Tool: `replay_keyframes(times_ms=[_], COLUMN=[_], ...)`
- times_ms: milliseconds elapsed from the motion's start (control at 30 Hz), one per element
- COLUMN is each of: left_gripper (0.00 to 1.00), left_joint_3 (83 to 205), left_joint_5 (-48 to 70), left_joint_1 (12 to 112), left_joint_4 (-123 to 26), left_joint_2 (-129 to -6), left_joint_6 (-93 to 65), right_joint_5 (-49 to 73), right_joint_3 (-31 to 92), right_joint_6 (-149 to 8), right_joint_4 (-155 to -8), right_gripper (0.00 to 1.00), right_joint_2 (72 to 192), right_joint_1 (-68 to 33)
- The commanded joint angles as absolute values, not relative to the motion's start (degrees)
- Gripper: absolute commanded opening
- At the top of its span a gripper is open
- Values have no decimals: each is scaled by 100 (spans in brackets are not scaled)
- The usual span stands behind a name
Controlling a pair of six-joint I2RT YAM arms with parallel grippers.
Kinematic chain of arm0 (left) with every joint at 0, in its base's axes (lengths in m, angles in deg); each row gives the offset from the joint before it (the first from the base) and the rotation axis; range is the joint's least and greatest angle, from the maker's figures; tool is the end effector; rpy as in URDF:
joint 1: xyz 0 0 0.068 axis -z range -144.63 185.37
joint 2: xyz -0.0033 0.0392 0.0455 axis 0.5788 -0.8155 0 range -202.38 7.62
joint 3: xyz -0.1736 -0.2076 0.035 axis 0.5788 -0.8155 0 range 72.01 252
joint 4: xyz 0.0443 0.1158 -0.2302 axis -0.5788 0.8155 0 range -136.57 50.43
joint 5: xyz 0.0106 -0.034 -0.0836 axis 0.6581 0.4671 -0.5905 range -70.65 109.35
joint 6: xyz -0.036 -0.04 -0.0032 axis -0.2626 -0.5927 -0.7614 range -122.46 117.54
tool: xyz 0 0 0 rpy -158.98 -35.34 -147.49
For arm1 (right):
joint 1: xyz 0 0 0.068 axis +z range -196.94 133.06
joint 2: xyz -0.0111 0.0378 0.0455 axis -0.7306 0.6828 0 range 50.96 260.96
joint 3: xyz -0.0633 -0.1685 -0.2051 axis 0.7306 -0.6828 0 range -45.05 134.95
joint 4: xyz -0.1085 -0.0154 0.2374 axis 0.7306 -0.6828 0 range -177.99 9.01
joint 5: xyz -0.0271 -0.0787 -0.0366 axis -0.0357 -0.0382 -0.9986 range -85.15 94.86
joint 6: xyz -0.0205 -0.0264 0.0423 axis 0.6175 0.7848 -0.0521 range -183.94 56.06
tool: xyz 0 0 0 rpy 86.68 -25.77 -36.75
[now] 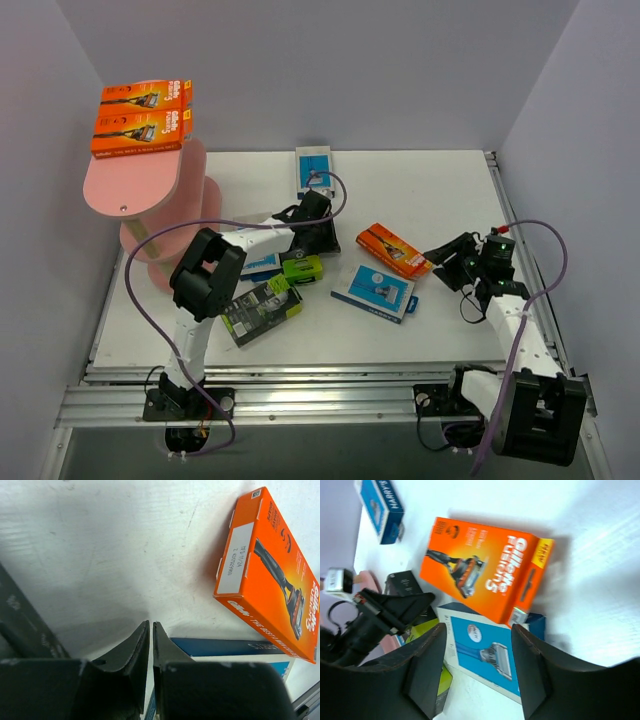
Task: Place and organize the shaving razors onto the shelf
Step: Grab a shaving razor with the right arm
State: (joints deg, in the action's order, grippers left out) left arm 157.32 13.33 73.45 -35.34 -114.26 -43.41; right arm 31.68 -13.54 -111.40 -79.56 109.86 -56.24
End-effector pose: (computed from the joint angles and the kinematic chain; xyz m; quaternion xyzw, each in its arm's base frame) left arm 0.3641 -0.2900 0.1589 -0.0043 0.9318 -0.2665 0.2462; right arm 0.2235 -0.0204 0.2339 0.2838 0.7841 0.3544 0.4232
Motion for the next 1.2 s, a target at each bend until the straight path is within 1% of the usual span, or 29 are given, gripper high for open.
replay_keyframes(times_ms=[0,167,267,500,867,1167], left_gripper=[16,16,16,16,16,16], left_joint_3=[15937,15919,15981,16314,17035,17334], left_joint_5=[1416,1285,1171,1030,898,749], left_joint_1=[7272,7193,7158,7166,7166,7280], left_joint_4=[-3365,-3566,-3672,-3848,-3708,-3734], left_joint_2=[-11085,-11094,-11155,-11366,-11876,-12157], left_joint_6=[-4079,-3982,-3964,-3832,-3692,-3622], right_joint_5=[3148,3403,3552,3597,3544,3492], right_joint_3=[-1638,-1973,-2158,-2343,-2360,-2255], right_joint_6=[-10929,-11017,-11087,-11237,-11377,-11491], right_joint_4=[-8468,-8152,-7766,-7106,-6412,-5884], right_gripper=[51,61,64,65,71,71], right_joint_2=[10853,10984,11152,11600,12268,12830], right_joint_1=[-5827,-6065,-6109,-6118,-6118,-5978])
